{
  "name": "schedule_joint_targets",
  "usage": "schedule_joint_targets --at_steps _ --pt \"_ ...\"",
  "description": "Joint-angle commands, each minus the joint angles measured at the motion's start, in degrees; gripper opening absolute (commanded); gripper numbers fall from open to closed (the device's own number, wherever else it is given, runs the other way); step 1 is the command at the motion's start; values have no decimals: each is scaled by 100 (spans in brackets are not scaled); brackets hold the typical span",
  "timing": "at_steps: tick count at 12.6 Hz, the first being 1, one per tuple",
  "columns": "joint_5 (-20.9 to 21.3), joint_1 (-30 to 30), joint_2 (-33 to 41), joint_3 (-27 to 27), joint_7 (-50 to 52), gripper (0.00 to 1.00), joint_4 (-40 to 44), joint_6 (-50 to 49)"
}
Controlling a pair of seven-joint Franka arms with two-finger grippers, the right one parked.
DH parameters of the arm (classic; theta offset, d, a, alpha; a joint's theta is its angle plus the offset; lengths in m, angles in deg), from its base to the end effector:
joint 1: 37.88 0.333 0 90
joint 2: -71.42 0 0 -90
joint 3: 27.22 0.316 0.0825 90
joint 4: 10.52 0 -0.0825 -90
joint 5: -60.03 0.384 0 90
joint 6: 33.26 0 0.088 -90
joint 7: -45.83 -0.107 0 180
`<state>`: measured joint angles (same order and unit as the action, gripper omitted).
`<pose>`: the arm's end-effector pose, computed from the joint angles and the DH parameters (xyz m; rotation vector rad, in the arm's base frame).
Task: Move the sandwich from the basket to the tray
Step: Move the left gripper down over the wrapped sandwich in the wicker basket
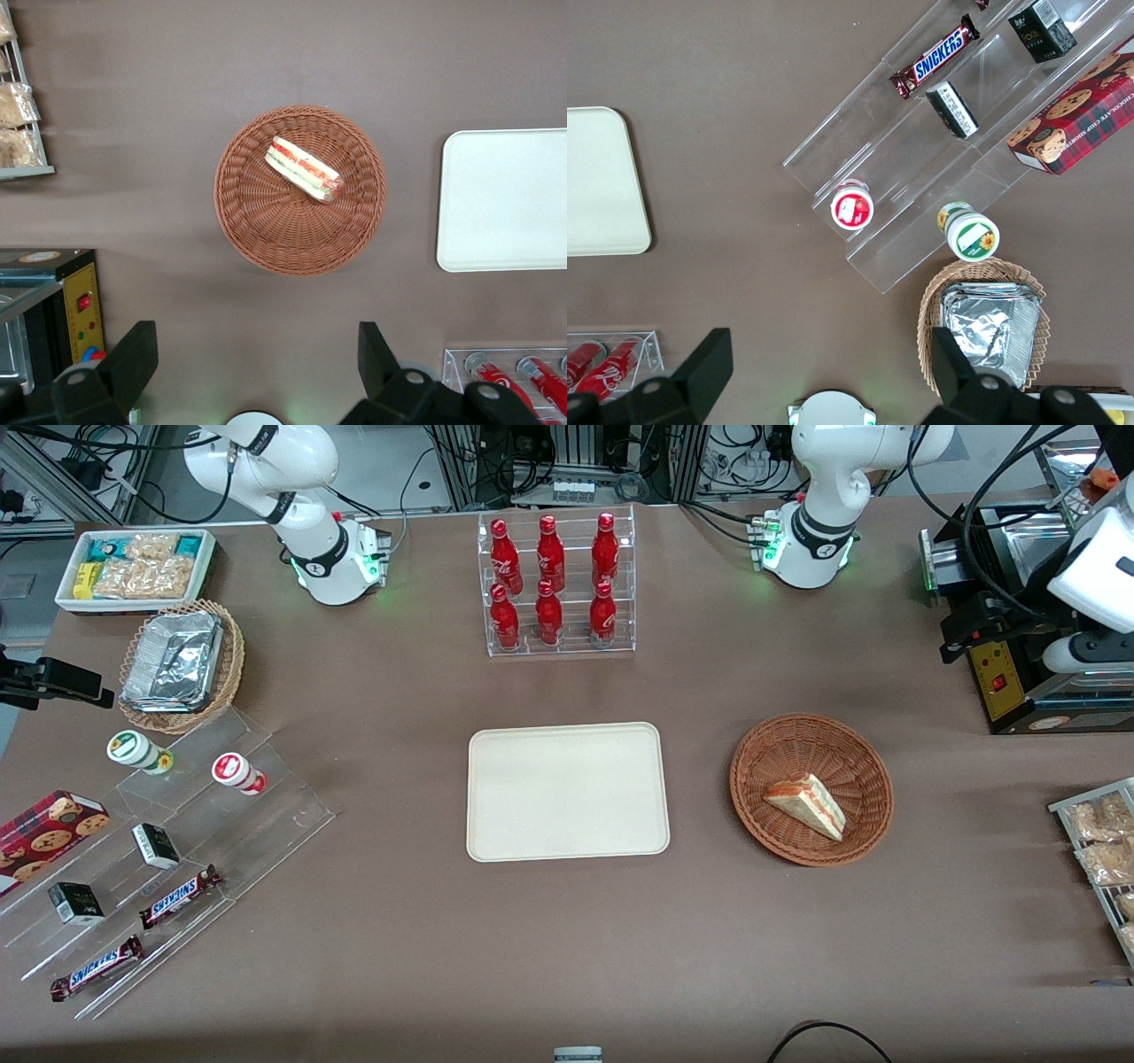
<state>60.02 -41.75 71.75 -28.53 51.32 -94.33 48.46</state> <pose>0.5353 -0.0486 0.6654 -3.1384 -0.0085 0.0480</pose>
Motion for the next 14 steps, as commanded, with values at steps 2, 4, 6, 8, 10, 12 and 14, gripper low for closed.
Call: schedule_joint_targets --at_steps 2,4,6,8,10,12,14 --pt "19 -52 -6 113 -251 100 110 -121" --pt "89 -43 -59 96 -128 100 58 -86" --pt "97 -61 -129 87 117 100 -335 237" --pt "106 -191 -112 43 599 100 -1029 1026" --pt "255 -368 -112 34 1336 100 -1705 1887" --pt "256 -421 -95 17 2127 100 -2383 2784" --pt "238 -473 -138 -27 3285 100 -3199 4082"
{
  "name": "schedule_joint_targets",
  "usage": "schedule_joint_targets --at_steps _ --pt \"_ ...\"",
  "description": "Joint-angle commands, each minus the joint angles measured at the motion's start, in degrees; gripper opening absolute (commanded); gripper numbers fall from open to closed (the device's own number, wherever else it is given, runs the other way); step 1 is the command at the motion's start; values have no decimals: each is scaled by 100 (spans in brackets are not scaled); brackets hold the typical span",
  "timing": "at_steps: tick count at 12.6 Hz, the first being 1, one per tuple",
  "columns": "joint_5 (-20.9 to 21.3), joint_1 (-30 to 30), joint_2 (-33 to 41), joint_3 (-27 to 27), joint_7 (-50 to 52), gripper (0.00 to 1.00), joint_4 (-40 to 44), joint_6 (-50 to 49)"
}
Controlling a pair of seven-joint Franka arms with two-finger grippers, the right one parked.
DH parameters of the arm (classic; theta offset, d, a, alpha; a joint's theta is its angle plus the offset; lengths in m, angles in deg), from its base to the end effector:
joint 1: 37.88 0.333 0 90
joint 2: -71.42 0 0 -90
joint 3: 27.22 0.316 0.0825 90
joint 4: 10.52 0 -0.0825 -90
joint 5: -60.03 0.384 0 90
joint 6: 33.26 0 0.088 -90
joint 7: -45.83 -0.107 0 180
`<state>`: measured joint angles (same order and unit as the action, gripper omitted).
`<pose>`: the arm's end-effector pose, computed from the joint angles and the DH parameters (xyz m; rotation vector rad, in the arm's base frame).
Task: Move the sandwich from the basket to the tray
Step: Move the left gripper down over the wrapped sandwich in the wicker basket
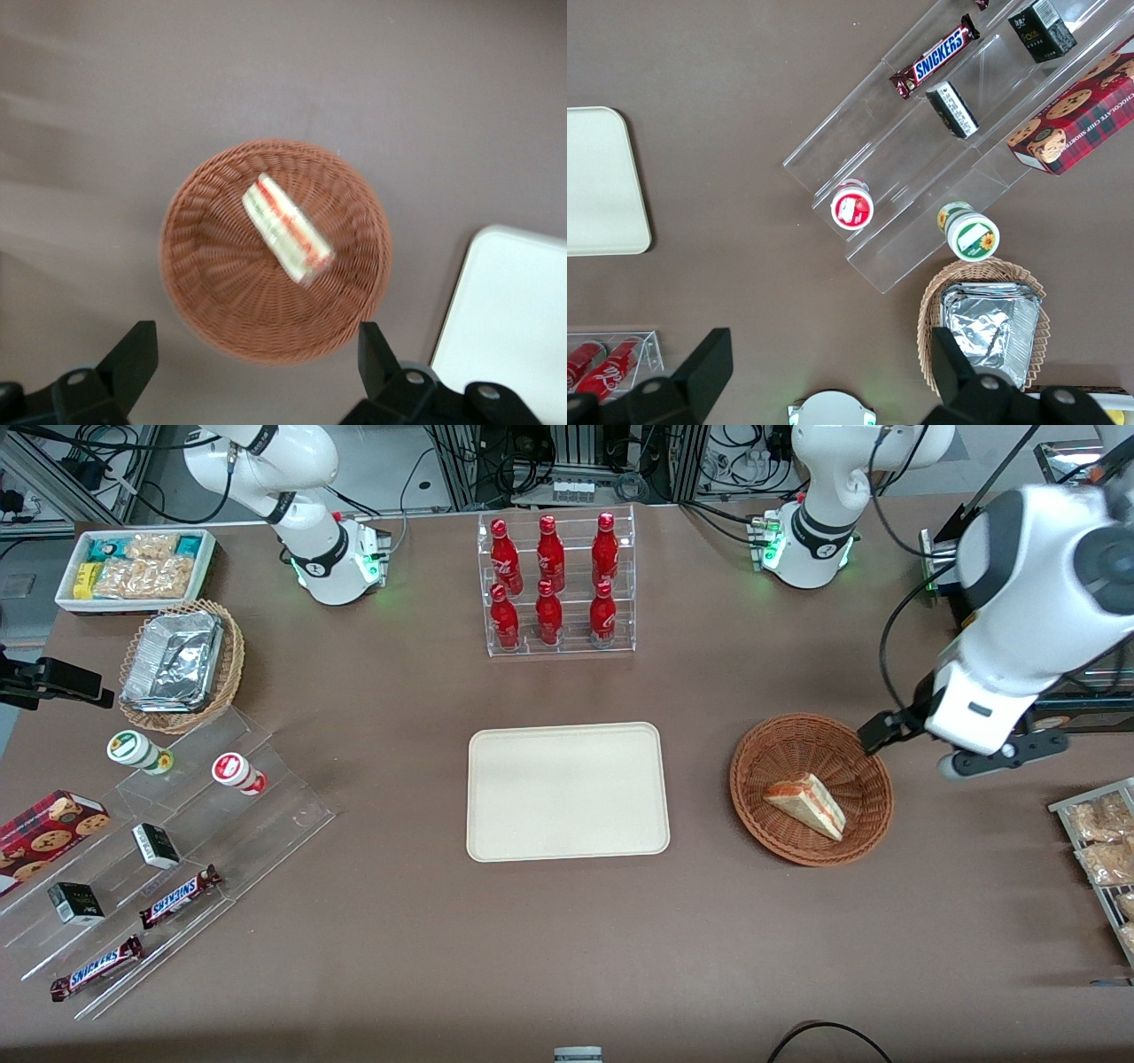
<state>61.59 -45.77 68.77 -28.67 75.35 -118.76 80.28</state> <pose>0.5707 -0.0919 0.4822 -3.0876 -0.5331 -0.0809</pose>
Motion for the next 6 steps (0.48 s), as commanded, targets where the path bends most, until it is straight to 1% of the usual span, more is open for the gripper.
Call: schedule_joint_targets --at_steps 1,2,3,6 --pt "89 -220 81 -39 1749 100 -1134 1534" --pt "98 -239 -7 -40 2158 100 -1451 2071" --pt "98 -248 -147 -40 2284 100 -1724 2607" --pt "98 -292 -561 -40 2505 100 -1779 2823"
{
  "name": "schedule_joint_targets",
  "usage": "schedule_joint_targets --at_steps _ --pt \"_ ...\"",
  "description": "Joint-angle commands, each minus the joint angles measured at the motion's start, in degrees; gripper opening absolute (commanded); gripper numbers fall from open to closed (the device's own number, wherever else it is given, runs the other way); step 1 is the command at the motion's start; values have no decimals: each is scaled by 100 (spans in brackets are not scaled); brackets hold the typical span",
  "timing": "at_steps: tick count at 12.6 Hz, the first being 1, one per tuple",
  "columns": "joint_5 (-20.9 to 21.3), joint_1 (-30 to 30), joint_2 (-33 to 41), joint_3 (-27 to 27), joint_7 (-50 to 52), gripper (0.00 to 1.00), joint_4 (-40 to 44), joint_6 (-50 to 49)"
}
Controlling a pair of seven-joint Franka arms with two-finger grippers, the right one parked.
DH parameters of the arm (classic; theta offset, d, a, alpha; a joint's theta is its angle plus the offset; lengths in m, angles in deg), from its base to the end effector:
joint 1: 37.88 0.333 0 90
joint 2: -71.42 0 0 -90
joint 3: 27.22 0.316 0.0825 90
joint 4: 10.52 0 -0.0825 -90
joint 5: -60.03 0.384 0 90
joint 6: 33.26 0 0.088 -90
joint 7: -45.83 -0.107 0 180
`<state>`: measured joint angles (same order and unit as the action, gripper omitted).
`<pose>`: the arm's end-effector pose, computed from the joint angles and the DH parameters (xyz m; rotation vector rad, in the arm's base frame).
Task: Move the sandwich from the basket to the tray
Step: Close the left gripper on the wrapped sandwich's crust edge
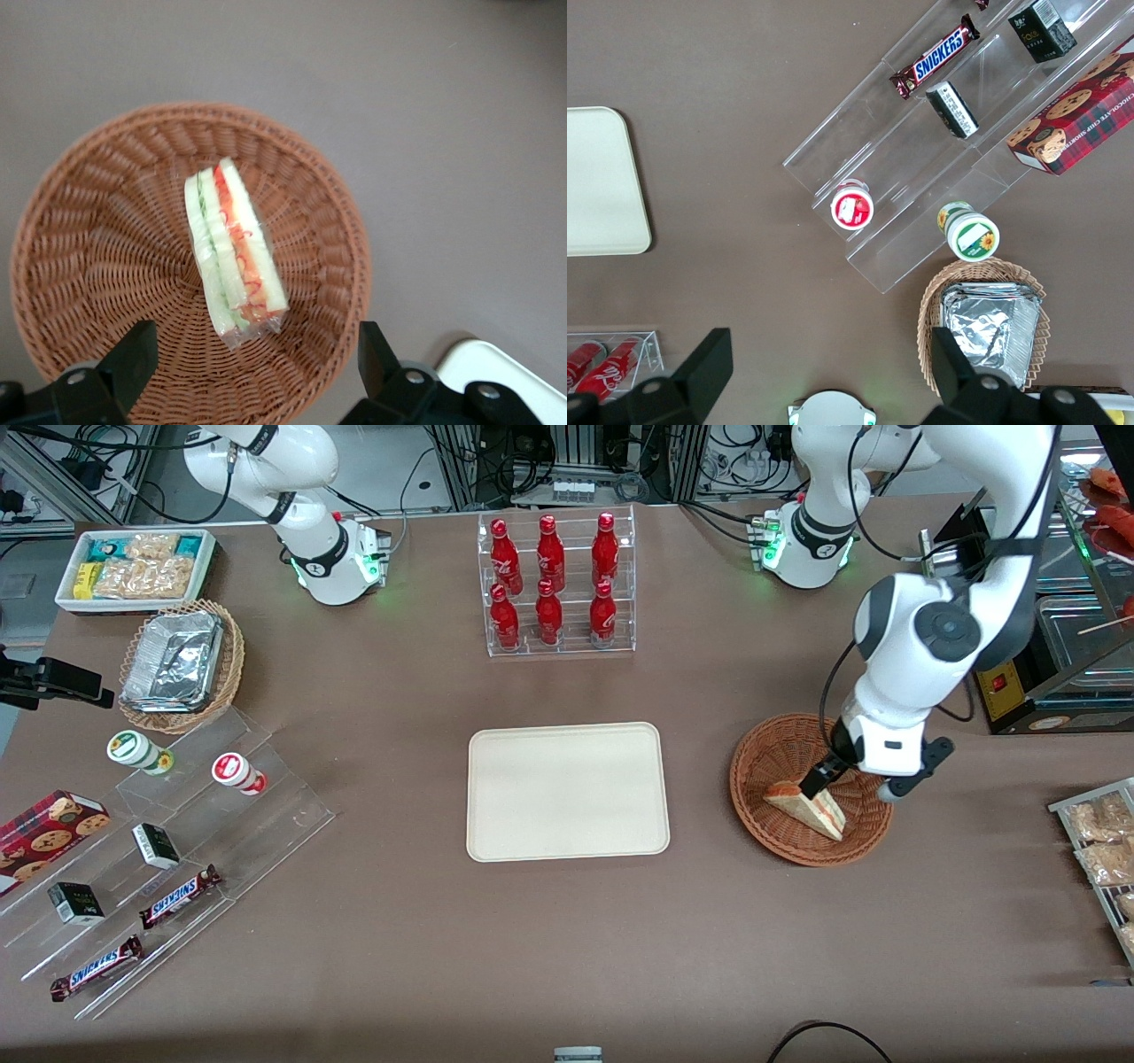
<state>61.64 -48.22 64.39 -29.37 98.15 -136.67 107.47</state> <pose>0.5451 -0.1206 0.3395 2.9041 1.0194 0.1837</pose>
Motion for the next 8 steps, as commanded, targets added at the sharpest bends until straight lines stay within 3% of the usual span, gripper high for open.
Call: schedule_joint_targets --at_steps 1,8 --pt "94 -29 -220 30 235 100 20 130" --pt "58 24 -818 47 525 100 29 745"
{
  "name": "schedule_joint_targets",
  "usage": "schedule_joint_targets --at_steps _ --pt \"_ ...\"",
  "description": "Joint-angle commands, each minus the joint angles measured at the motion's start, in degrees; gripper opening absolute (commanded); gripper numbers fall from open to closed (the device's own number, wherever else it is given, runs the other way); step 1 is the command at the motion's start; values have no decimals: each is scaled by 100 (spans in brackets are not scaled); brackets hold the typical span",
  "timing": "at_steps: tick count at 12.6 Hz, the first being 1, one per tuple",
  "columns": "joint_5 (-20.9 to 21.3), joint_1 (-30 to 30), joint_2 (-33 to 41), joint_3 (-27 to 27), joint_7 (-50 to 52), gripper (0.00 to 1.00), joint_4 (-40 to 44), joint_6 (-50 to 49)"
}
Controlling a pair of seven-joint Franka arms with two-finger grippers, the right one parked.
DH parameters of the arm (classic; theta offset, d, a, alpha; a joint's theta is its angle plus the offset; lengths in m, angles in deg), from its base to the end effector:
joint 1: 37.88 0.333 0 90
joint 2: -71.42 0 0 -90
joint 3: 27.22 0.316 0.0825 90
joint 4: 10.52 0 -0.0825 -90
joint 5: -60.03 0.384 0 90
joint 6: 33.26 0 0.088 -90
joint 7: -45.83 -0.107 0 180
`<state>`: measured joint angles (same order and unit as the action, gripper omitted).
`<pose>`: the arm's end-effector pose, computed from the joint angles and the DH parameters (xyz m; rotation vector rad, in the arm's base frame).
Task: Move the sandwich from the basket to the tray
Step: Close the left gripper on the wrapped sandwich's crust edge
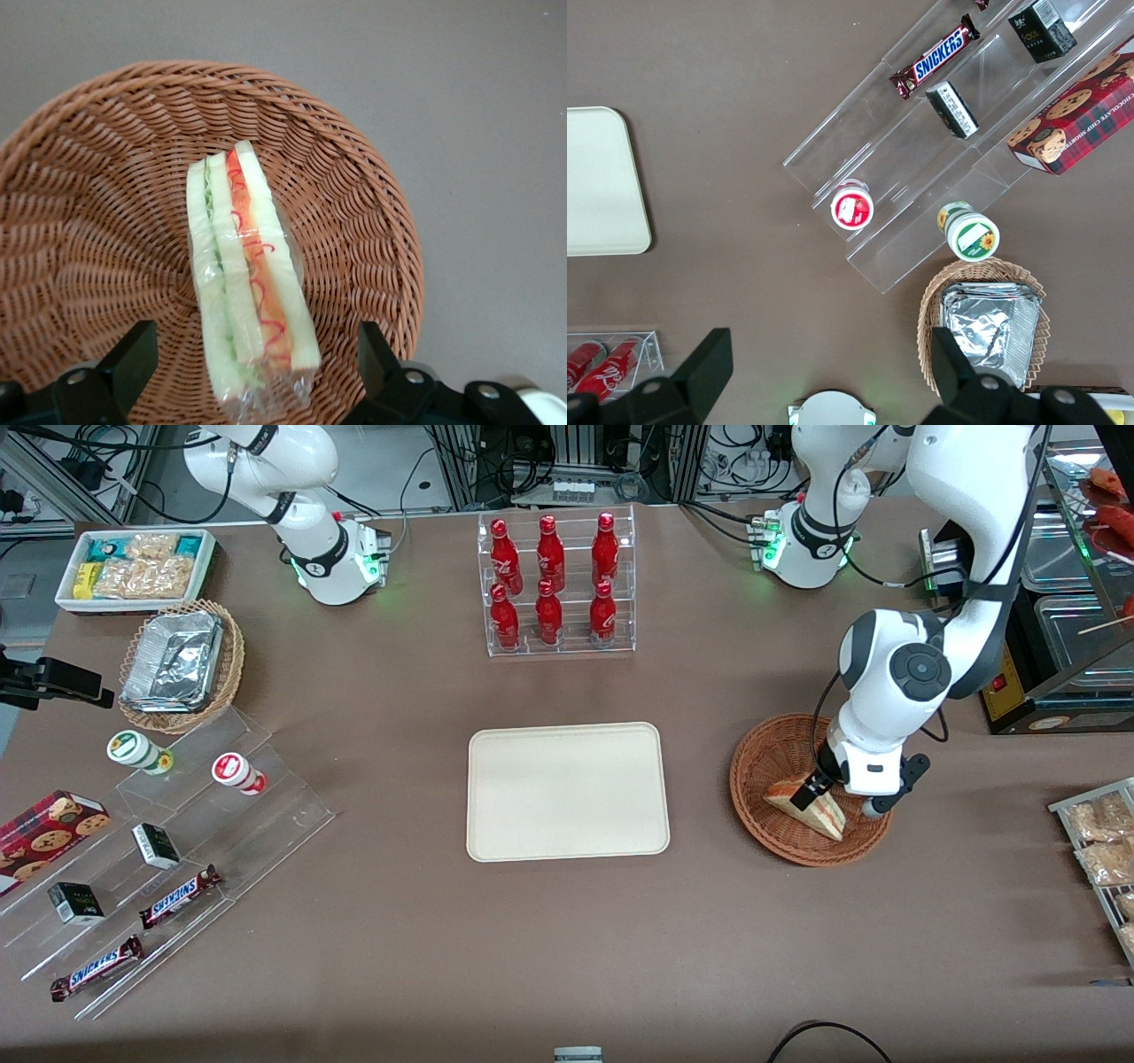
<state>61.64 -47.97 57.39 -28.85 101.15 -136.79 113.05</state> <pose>0.5523 -0.1149 0.2797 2.8798 1.1163 0.1439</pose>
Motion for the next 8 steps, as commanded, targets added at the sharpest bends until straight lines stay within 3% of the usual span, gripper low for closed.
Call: schedule_joint_targets --at_steps 1,2,3,5,6,8 --pt "59 -10 -161 -5 225 100 32 231" --pt "67 -10 -231 -5 225 100 40 241" --pt "59 -19 -301 -5 234 91 49 258" --pt "59 -19 -337 -5 452 17 119 276" --pt "59 -28 -337 -5 445 0 163 267" --pt "85 -28 -302 -5 374 0 268 188"
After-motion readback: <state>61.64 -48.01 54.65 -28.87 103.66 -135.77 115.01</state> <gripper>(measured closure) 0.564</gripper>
